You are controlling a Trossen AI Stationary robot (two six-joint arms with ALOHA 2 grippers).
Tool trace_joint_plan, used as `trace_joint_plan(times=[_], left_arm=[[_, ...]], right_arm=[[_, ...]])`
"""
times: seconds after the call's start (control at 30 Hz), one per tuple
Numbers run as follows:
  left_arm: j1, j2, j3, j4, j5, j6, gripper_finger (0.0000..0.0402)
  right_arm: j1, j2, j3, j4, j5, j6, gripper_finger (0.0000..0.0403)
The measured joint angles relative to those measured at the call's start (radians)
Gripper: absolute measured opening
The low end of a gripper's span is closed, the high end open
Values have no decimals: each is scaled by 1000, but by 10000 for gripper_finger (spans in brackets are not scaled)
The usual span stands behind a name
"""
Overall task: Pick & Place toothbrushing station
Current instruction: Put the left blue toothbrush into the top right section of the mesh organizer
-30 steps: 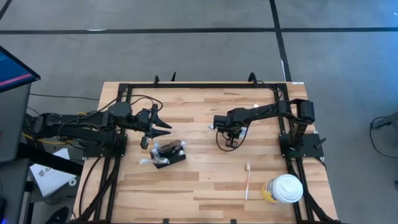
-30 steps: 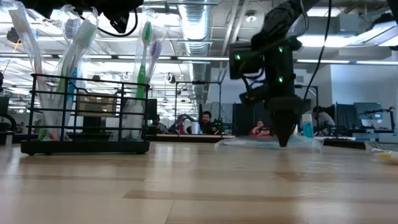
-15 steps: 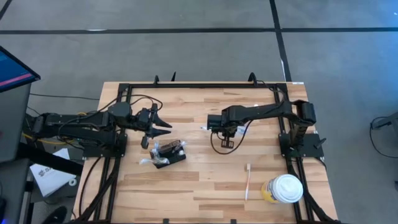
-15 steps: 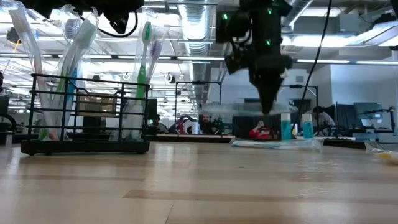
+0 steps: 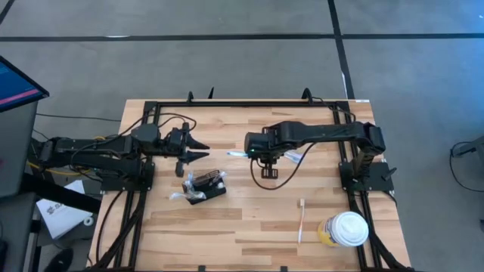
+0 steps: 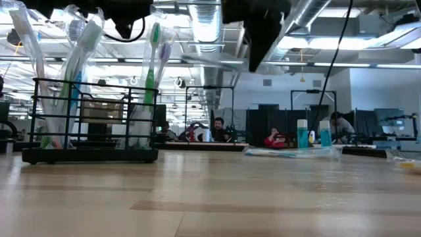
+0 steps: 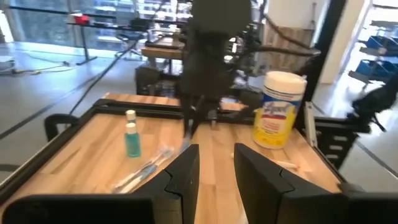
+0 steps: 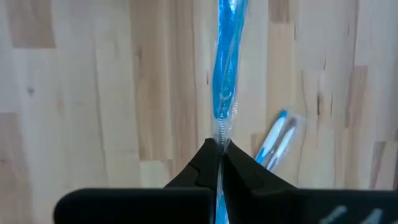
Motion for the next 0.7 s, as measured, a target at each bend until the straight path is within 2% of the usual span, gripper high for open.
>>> trace_joint_plan(times=[0.13, 0.27, 0.37, 0.53, 0.7], left_arm=[[27, 0, 0, 26, -8, -57, 95], [81, 10, 13, 35, 47, -121, 95], [128, 60, 48, 35, 135, -189, 95], [203, 220, 140, 33, 250, -323, 95], [271, 371, 256, 37, 444, -423, 95]], right_arm=[[21, 0, 49, -54, 57, -4, 0], [47, -1, 76, -76, 97, -32, 0], [75, -1, 97, -88, 172, -48, 1], [119, -2, 134, -120, 293, -51, 2], [179, -2, 147, -167, 454, -44, 2]])
